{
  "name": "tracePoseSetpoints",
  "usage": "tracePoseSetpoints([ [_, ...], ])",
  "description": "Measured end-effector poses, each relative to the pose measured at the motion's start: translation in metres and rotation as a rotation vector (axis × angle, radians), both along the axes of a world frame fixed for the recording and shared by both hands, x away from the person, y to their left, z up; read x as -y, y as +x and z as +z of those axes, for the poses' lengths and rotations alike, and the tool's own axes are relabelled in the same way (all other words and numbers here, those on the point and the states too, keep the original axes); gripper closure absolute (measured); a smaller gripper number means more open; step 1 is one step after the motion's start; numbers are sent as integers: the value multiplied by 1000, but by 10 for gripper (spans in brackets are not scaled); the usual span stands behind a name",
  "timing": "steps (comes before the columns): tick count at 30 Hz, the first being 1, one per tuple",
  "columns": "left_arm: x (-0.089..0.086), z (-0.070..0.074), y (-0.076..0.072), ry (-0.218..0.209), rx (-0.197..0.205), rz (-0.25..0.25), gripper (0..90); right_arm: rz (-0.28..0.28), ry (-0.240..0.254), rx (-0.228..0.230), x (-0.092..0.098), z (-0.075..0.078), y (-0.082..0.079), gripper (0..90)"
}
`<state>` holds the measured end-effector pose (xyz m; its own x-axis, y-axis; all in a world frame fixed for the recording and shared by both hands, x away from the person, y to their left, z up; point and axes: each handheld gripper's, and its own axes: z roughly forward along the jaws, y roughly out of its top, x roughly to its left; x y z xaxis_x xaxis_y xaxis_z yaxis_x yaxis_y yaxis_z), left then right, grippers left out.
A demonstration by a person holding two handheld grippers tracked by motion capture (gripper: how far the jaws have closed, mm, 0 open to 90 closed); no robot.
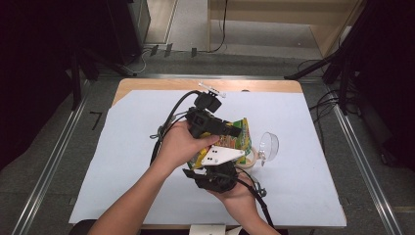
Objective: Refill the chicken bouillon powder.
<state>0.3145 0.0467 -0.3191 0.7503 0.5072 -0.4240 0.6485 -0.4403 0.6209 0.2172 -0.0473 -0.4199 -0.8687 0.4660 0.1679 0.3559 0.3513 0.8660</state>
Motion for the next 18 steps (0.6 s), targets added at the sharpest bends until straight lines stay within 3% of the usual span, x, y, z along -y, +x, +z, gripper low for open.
tracePoseSetpoints([
  [18,-3,0,4,-7,-22,22,676,6,-19,8,0,4,1,695],
])
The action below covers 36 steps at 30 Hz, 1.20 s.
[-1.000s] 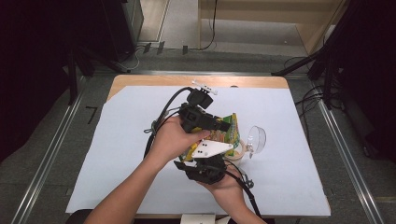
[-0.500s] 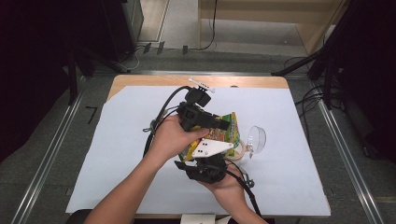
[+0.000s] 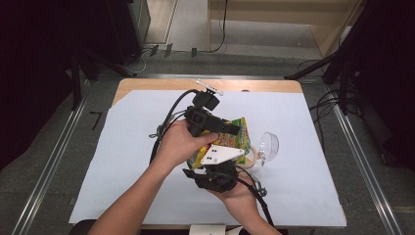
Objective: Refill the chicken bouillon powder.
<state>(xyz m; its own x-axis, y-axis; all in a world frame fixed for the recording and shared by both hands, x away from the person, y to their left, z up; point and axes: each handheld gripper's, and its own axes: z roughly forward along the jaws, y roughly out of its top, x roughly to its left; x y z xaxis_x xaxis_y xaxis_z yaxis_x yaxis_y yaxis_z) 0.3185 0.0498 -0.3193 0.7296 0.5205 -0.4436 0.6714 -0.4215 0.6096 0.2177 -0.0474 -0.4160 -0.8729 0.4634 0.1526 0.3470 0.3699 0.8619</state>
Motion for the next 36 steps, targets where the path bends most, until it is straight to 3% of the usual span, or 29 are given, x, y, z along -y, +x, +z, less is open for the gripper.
tracePoseSetpoints([
  [11,-1,2,-1,-9,8,1,675,3,-7,6,0,2,0,694],
  [21,1,1,-2,16,22,-2,675,2,3,10,0,0,0,691],
  [24,4,0,-3,34,23,-7,678,4,17,-7,-1,-3,-1,688],
  [36,5,0,-5,32,28,-18,693,1,36,-7,-1,-7,-2,675],
])
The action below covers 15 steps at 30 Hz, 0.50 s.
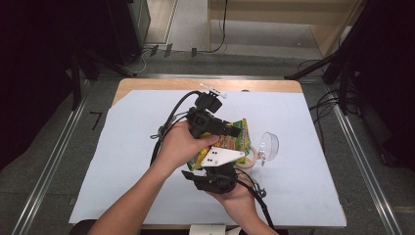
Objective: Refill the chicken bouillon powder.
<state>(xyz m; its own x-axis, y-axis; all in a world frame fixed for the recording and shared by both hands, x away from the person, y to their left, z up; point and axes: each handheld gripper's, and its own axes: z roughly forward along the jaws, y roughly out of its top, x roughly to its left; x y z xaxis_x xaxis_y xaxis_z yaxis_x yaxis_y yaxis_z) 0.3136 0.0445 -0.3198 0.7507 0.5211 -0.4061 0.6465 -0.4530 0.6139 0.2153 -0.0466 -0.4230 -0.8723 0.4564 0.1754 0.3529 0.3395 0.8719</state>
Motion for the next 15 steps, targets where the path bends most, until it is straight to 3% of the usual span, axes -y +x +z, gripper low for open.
tracePoseSetpoints([
  [5,-1,3,-1,-17,9,9,691,-1,-6,6,1,3,0,694],
  [12,-3,6,-2,-12,11,16,690,-4,-2,28,0,6,-1,686],
  [15,-2,5,-2,-3,16,16,691,-6,1,16,0,5,-1,680],
])
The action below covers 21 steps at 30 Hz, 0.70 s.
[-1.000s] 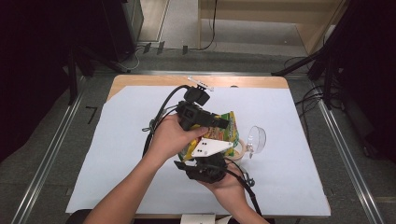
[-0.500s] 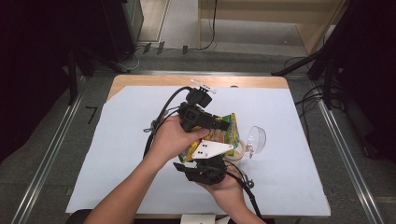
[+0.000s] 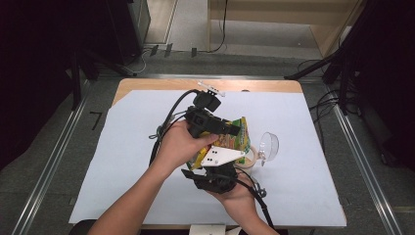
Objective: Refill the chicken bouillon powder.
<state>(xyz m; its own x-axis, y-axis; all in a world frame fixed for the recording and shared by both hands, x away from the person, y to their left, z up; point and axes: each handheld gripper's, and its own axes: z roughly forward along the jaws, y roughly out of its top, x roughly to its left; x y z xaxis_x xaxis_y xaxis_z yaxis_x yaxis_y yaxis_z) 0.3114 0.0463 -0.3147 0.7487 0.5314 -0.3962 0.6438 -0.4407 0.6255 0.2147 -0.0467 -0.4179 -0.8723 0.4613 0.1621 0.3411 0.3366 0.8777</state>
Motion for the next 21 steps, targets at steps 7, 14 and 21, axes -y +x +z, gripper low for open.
tracePoseSetpoints([
  [7,1,-4,0,15,-10,-16,693,19,10,-3,-1,-6,-1,611],
  [14,-3,-7,0,18,-27,-22,697,33,8,-2,-1,-10,-2,573],
  [21,-4,-9,-1,33,-44,-28,712,45,21,-22,-1,-13,-2,546],
])
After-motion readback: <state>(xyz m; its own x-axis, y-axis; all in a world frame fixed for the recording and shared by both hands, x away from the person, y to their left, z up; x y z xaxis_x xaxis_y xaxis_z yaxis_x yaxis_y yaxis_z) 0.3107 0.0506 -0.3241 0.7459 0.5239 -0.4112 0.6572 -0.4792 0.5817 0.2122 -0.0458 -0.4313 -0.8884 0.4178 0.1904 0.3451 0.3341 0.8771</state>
